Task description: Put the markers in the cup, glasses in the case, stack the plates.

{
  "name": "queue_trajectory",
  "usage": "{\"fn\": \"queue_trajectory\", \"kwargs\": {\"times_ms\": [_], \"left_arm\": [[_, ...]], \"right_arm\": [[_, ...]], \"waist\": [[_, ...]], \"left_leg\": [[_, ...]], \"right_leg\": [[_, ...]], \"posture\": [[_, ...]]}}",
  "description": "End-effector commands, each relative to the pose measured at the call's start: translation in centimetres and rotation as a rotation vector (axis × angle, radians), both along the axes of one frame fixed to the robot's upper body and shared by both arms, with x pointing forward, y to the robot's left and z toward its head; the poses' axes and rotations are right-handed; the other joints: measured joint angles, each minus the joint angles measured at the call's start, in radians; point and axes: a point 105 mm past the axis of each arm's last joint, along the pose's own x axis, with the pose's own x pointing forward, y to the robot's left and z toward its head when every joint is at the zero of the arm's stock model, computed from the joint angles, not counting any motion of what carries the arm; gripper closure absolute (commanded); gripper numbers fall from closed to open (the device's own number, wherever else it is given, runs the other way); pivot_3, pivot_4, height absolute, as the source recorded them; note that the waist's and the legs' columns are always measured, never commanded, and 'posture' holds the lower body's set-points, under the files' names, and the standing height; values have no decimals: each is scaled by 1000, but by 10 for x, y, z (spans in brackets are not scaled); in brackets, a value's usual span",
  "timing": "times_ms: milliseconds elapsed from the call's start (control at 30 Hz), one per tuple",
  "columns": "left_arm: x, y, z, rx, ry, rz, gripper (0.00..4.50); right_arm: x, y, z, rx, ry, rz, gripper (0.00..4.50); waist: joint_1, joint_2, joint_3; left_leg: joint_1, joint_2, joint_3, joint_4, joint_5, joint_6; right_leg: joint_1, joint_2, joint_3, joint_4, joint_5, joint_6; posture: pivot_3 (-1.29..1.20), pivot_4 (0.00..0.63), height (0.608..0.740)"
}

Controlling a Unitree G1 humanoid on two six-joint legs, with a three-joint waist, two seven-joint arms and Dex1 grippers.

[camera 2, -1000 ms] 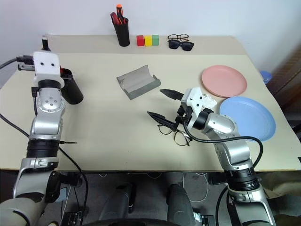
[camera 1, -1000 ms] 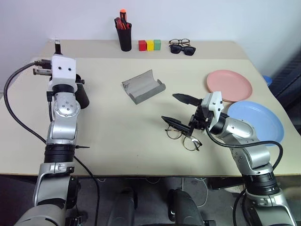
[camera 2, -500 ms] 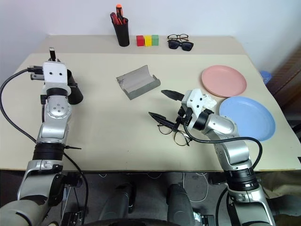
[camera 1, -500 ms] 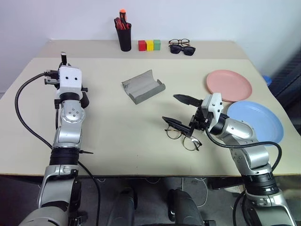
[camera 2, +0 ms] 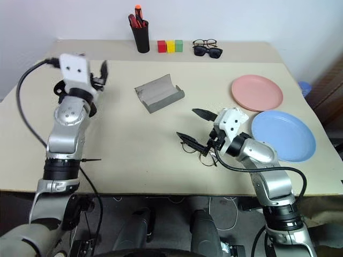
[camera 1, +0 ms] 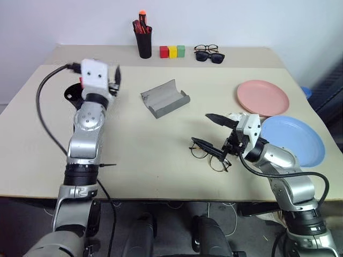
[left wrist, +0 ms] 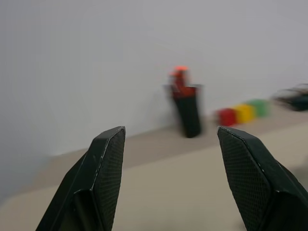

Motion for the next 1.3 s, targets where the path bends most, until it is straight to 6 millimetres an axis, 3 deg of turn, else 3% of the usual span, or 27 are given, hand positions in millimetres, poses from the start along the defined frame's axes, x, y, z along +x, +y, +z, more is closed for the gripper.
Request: {"fn": "queue_trajectory", "kwargs": {"times_ms": [33, 267, 433, 833, 933, 1067, 1100, 1300], "left_arm": [[12, -48, -21, 80, 339, -288, 1423], [27, -82, -48, 252, 574, -471, 1423], [36, -93, -74, 365, 699, -480, 1423], [33, -124, -95, 448, 721, -562, 1423], [31, -126, -96, 458, 722, -585, 2183], [29, -124, -98, 483, 726, -612, 4240], [28, -123, -100, 494, 730, -623, 4467], [19, -116, -106, 572, 747, -716, 4467]], "right_arm": [[-10, -10, 14, 8, -56, -58, 0], [-24, -28, 14, -2, -46, -165, 0], [-42, -39, 8, -11, -24, -217, 0], [-84, -70, -11, -80, 72, -322, 0], [-86, -72, -11, -83, 75, -333, 0], [-82, -71, -9, -81, 67, -335, 0], [-81, -71, -9, -80, 65, -335, 0], [-76, -69, -8, -80, 58, -325, 0]], "waist": [[2, 0, 0], [-9, 0, 0], [-1, 0, 0], [-2, -2, 1], [-2, -2, 1], [0, -2, 1], [0, -2, 1], [0, -2, 1]], "left_leg": [[0, 0, 0, 0, 0, 0], [0, 0, 1, -2, 0, 1], [-3, 0, 0, 0, 0, 1], [-4, 0, 0, 1, -1, 1], [-4, 0, 0, 0, -1, 1], [-4, 0, 0, 1, -1, 1], [-4, 0, 0, 1, -1, 1], [-4, 0, 0, 1, -1, 1]], "right_leg": [[1, 0, -1, 0, -1, 0], [-1, 0, 0, -1, -3, 0], [-2, 0, 0, -2, -5, 1], [-2, -1, -1, -3, -5, 1], [-2, -1, -1, -3, -5, 1], [-2, -1, -1, -4, -5, 0], [-2, -1, -1, -4, -5, 0], [-2, -1, -1, -4, -5, 0]], "posture": [[0, 150, 740], [0, 150, 740], [0, 150, 740], [0, 150, 740], [0, 150, 740], [0, 150, 740], [0, 150, 740], [0, 150, 740]]}}
